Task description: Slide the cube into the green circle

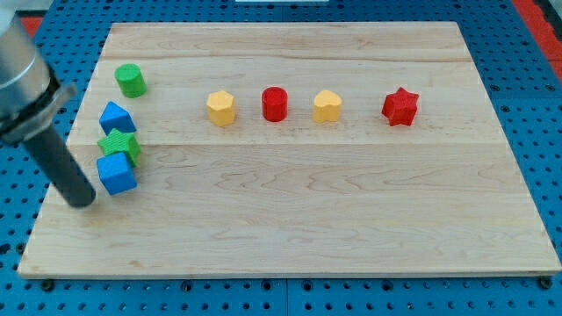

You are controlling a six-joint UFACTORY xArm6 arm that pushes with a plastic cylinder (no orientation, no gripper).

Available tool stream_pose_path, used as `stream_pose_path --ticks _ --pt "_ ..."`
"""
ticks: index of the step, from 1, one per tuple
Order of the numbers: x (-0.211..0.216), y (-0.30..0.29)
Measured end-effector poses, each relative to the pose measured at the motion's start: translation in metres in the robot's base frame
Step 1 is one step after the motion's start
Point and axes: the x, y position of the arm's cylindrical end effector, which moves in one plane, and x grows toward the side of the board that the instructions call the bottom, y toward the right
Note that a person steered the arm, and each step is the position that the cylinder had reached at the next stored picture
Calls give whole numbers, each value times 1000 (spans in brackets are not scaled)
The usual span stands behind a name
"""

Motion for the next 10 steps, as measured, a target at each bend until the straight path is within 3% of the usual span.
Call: stream_pose_path --ticks 1,3,5,9,10 --pt "8 44" --pt "-87 24" --pt "-46 -4" --pt "-211 5" --pt "-172 6"
